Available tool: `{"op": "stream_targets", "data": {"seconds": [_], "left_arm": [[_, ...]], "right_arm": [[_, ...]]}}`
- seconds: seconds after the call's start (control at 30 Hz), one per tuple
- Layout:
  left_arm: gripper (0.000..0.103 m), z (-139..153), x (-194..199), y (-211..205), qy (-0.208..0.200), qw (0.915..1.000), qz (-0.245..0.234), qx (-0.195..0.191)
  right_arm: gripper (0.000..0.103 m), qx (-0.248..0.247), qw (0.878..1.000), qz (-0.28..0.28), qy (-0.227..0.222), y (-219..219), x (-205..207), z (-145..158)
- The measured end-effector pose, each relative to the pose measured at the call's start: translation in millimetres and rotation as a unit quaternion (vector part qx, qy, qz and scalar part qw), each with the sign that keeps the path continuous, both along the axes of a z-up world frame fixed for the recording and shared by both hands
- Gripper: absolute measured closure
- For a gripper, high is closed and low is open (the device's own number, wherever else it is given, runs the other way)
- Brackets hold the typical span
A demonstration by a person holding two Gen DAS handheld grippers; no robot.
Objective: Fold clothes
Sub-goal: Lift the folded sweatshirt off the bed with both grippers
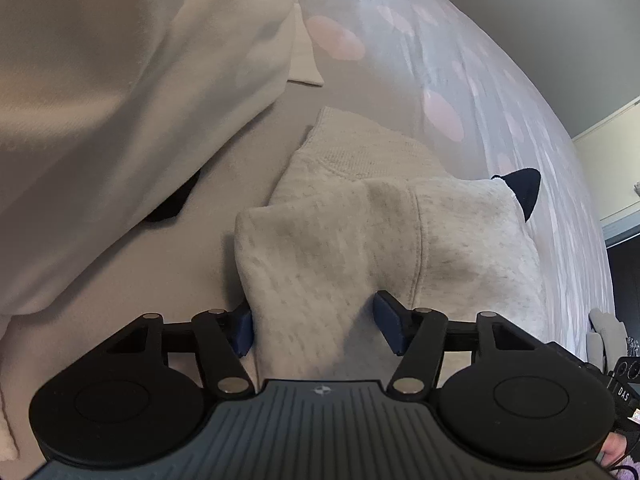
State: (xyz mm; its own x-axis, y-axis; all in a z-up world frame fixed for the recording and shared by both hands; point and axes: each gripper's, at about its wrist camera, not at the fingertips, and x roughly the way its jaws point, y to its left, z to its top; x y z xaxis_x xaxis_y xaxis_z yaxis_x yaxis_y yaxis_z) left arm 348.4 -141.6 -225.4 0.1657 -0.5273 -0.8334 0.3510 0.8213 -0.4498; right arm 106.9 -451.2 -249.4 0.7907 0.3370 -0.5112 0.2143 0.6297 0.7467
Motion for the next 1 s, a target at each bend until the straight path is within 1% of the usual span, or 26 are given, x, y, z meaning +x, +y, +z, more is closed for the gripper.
{"op": "stream_targets", "data": {"seconds": [0.1,0.17,0.2,0.27,0.3,0.37,0.4,0.47,0.57,0.63,0.7,0.77,0.87,1.0], "left_arm": [[0.052,-0.3,0.1,-1.2,-0.004,0.9998,-0.009,-0.015],[0.058,-0.7,0.0,-2.1,-0.006,0.9996,-0.014,-0.023],[0.06,-1.0,0.1,-2.3,-0.005,0.9995,-0.016,-0.026],[0.065,-1.5,0.4,-2.8,-0.005,0.9993,-0.019,-0.032],[0.066,-1.7,0.5,-3.1,-0.005,0.9992,-0.02,-0.035],[0.067,-2.2,0.7,-3.6,-0.004,0.9989,-0.023,-0.041],[0.068,-2.5,0.8,-3.8,-0.004,0.9987,-0.024,-0.044],[0.071,-2.9,1.0,-4.3,-0.004,0.9984,-0.027,-0.05],[0.074,-3.6,1.2,-5.1,-0.004,0.9978,-0.032,-0.059],[0.076,-0.9,-2.8,-5.5,-0.014,0.9976,-0.035,-0.058],[0.076,1.2,-5.8,-5.0,-0.019,0.9973,-0.036,-0.061],[0.078,4.1,-9.1,-5.6,-0.025,0.9968,-0.039,-0.065],[0.078,10.2,-16.3,-11.8,-0.027,0.9944,-0.048,-0.09],[0.079,17.5,-25.6,-24.8,-0.027,0.991,-0.062,-0.116]], "right_arm": [[0.031,0.039,0.999,-0.002,-0.008,-4.2,2.0,-8.5],[0.032,0.058,0.998,-0.003,-0.012,-6.1,2.9,-12.6],[0.032,0.066,0.998,-0.003,-0.014,-6.8,3.1,-14.4],[0.037,0.081,0.997,-0.005,-0.017,-8.1,3.5,-18.2],[0.038,0.088,0.996,-0.006,-0.017,-8.3,3.7,-20.7],[0.043,0.096,0.995,-0.006,-0.018,-7.1,4.9,-24.4],[0.044,0.098,0.995,-0.007,-0.018,-6.3,5.8,-26.0],[0.055,0.097,0.995,-0.006,-0.02,-4.8,7.1,-27.0],[0.064,0.098,0.995,-0.005,-0.032,-3.8,6.9,-25.7],[0.068,0.088,0.995,-0.002,-0.045,-2.2,5.7,-20.3],[0.07,0.081,0.995,-0.002,-0.062,-0.4,3.6,-13.4],[0.071,0.085,0.994,-0.009,-0.075,-1.9,-0.9,-6.9],[0.072,0.092,0.991,-0.023,-0.092,-5.0,-8.5,2.8],[0.072,0.079,0.991,-0.05,-0.093,-13.1,-28.2,19.7]]}}
